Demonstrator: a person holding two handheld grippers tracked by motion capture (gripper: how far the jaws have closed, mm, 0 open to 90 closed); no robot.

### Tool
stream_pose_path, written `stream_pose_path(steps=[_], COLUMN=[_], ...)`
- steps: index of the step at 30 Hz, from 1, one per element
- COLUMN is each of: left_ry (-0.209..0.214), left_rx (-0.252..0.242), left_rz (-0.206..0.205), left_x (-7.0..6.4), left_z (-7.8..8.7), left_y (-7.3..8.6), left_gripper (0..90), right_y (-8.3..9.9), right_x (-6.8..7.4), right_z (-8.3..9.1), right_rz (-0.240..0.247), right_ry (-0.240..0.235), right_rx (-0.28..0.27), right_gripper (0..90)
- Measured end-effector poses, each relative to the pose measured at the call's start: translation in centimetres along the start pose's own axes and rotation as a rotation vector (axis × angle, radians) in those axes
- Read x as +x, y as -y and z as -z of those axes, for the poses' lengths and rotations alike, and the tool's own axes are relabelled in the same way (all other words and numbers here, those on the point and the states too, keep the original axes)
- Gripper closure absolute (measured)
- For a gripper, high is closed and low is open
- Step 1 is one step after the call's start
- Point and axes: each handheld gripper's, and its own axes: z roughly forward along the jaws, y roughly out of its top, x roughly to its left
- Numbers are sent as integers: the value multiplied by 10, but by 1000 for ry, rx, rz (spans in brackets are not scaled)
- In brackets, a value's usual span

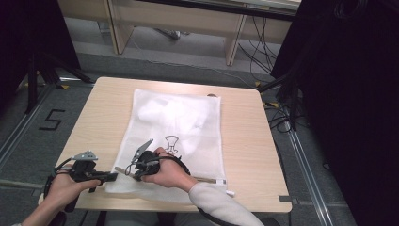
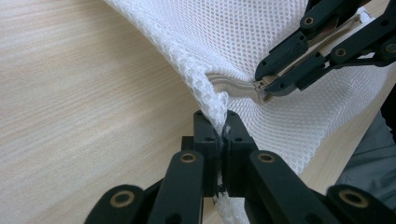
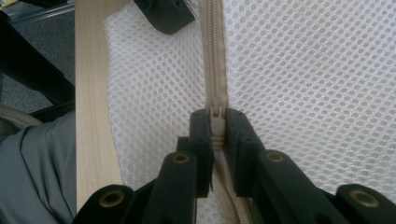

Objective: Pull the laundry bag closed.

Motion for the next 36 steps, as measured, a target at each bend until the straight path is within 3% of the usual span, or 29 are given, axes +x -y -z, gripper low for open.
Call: stream_pose_path(steps=[13, 19, 21, 24, 28, 36], left_ry=[-3, -3, -10, -18, -13, -20], left_rx=[-1, -4, -26, -3, -27, -8], left_rz=[2, 13, 18, 9, 18, 14], left_x=[0, 1, 0, 0, 0, 2], left_z=[0, 0, -1, 0, -1, 0], left_y=[0, 1, 2, 2, 2, 2], left_gripper=[859, 858, 859, 859, 858, 856], right_y=[12, 15, 17, 18, 20, 24], right_x=[-3, -4, -5, -4, -4, -6], right_z=[6, 11, 12, 12, 14, 18], right_rz=[14, -9, -10, -16, -14, -25], right_ry=[9, 18, 21, 12, 21, 30], right_rx=[-25, -20, -22, -27, -27, -15], right_gripper=[826, 826, 827, 826, 826, 826])
